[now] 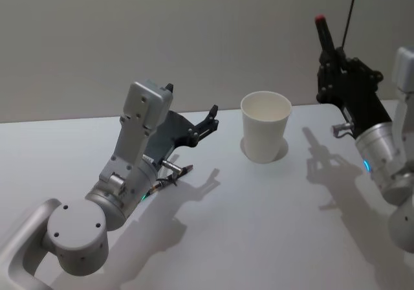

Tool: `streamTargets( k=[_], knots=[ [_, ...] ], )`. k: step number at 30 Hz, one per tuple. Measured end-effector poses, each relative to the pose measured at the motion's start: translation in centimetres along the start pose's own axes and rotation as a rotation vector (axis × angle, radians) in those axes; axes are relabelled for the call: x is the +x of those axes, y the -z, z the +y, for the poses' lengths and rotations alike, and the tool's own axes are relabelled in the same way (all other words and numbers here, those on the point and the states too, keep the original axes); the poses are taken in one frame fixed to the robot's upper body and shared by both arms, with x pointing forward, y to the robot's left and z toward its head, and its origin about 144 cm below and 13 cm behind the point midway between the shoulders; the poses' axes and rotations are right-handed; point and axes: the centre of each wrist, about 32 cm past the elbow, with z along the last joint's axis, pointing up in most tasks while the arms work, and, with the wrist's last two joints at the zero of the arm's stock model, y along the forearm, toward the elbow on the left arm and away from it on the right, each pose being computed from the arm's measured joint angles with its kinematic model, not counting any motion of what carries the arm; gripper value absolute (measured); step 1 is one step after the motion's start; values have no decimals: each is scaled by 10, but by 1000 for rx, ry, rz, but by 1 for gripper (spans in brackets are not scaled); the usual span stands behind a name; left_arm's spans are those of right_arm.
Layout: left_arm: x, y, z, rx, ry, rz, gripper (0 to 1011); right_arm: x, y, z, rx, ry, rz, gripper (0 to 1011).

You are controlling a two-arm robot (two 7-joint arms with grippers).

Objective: Place the pen into the pen holder.

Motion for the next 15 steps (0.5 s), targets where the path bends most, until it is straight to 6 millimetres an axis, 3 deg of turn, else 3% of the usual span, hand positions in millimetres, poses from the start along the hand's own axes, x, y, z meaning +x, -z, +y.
streamTargets(
  k=[15],
  knots=[
    [0, 0, 0, 0, 0, 0, 1001, -4, -3, 29, 3, -75, -16, 187]
  ],
)
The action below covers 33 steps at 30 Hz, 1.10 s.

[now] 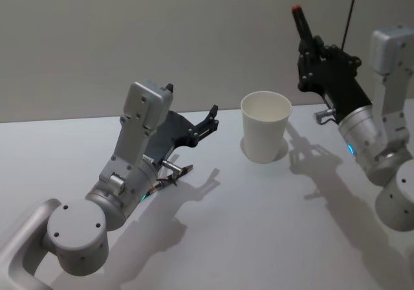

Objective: Place the pen into the pen holder.

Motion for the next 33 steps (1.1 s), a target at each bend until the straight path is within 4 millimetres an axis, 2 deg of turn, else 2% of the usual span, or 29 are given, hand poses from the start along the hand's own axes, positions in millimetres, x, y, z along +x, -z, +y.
streamTargets(
  k=[18, 33],
  knots=[
    [0, 0, 0, 0, 0, 0, 1001, -1, 11, 19, 23, -78, -92, 187],
    [0, 0, 0, 0, 0, 0, 1001, 0, 28, 29, 63, -132, -158, 187]
  ],
)
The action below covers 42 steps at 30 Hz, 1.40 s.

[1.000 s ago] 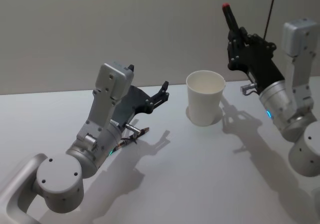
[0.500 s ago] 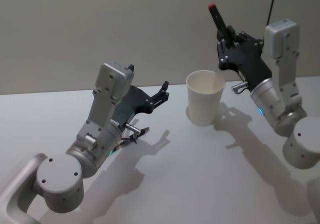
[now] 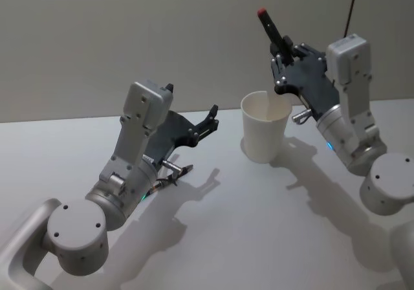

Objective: Place the pen into the pen holder.

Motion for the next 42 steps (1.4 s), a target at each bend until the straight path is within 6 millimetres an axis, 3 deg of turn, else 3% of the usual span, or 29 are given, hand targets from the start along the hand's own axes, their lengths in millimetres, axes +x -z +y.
streamTargets(
  k=[42],
  knots=[
    [0, 0, 0, 0, 0, 0, 1001, -19, 35, 24, 21, -49, 32, 187]
  ],
)
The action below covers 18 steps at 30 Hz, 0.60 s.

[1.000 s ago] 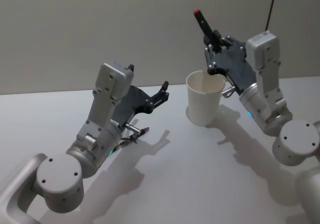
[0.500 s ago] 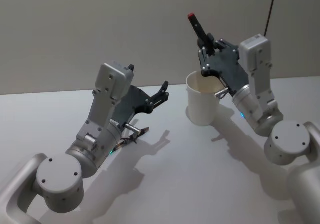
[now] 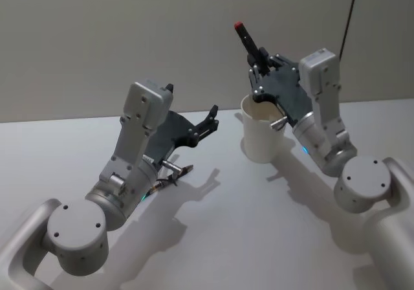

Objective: Place the pen into the pen holder.

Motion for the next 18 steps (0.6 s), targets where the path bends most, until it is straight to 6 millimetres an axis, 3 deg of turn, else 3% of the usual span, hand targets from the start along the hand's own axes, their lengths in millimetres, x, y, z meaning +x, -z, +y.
streamTargets(
  k=[16, 18],
  knots=[
    [0, 0, 0, 0, 0, 0, 1001, -6, 7, 4, -16, -21, 2, 187],
    [0, 0, 0, 0, 0, 0, 1001, -6, 7, 5, -18, -22, 3, 226]
  ],
)
